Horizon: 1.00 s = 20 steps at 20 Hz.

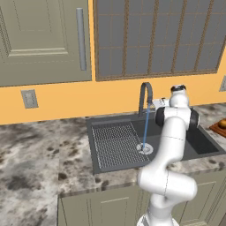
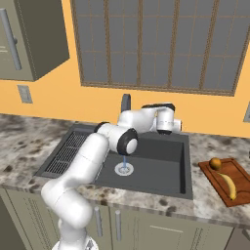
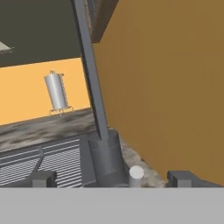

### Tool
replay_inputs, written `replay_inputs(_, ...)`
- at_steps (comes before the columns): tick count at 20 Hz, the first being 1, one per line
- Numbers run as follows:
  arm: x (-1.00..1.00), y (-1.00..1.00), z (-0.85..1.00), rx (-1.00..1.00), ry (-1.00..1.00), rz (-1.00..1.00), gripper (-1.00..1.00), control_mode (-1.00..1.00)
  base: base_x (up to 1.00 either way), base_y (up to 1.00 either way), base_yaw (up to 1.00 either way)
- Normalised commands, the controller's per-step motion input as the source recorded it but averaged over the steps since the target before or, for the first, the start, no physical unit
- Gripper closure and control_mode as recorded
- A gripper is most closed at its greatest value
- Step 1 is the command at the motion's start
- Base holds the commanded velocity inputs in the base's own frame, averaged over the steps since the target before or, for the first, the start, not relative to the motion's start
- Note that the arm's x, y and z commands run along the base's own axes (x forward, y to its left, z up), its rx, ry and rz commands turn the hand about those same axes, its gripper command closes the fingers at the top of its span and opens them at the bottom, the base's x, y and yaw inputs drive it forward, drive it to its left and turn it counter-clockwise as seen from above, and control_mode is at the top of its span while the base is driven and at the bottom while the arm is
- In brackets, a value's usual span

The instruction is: Pick the mango, banana from the sink and place them on the cutting board to airdry. Then turn off the sink faucet.

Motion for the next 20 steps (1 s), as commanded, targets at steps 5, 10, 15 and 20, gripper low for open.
replay_inputs(5, 0.05, 1.0, 0.0, -0.02, 0.0, 0.0, -1.0, -1.0, 0.0, 0.0, 0.0)
replay_inputs(10, 0.27, 1.0, 0.0, -0.09, 0.0, 0.03, -1.0, -1.0, 0.0, 0.0, 0.0)
replay_inputs(15, 0.28, 1.0, 0.0, -0.08, 0.0, 0.17, -1.0, -1.0, 0.0, 0.0, 0.0)
replay_inputs(20, 0.2, 1.0, 0.0, -0.07, -0.02, 0.26, -1.0, -1.0, 0.0, 0.0, 0.0)
